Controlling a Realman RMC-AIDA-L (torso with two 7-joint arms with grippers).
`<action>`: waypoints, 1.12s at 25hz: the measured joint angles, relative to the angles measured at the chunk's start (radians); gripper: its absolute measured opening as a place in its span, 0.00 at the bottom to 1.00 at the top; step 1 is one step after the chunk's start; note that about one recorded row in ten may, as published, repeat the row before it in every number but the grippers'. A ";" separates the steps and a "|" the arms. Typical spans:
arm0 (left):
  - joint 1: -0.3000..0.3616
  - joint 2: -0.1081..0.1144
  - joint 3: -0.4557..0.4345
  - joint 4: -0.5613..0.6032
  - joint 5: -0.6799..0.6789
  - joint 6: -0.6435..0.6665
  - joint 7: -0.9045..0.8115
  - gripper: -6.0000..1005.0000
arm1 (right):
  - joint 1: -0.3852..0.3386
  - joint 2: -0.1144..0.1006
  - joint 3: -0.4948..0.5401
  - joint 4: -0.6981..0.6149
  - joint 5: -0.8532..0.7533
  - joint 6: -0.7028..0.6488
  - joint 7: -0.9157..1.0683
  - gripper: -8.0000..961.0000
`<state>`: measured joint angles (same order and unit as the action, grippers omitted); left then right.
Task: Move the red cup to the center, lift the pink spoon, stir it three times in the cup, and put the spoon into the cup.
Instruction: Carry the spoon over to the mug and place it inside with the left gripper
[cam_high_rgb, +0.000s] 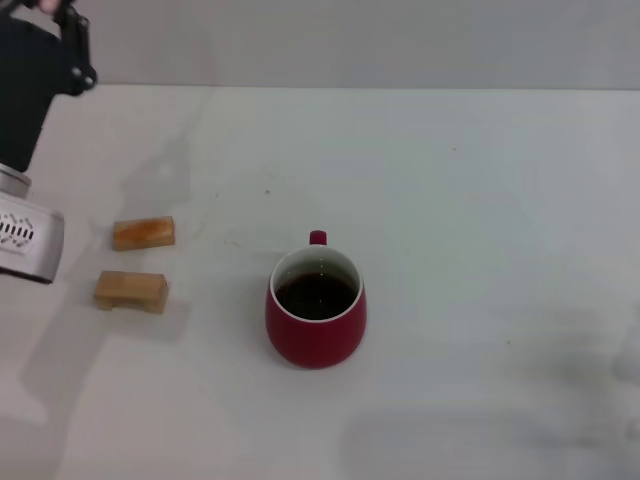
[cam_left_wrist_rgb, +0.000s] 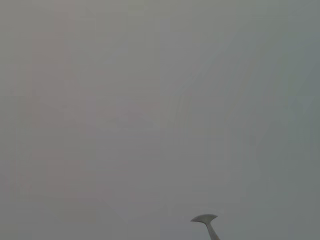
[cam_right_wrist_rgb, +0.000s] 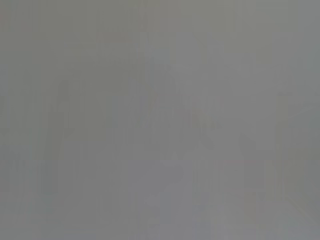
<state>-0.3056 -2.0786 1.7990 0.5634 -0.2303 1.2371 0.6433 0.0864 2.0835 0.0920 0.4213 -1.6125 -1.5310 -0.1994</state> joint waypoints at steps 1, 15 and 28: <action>0.005 0.001 0.016 0.020 -0.028 -0.007 0.019 0.18 | 0.002 0.000 0.000 0.000 0.000 0.003 0.000 0.01; 0.179 0.042 0.029 0.892 -0.071 -1.136 -0.166 0.18 | 0.007 0.000 0.000 -0.006 0.003 0.011 0.000 0.01; 0.054 0.025 -0.168 1.322 -0.217 -2.003 -0.078 0.18 | 0.011 0.000 0.011 -0.013 0.004 0.000 0.000 0.01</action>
<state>-0.2517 -2.0540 1.6313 1.8855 -0.4477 -0.7659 0.5650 0.0975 2.0832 0.1029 0.4081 -1.6086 -1.5313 -0.1994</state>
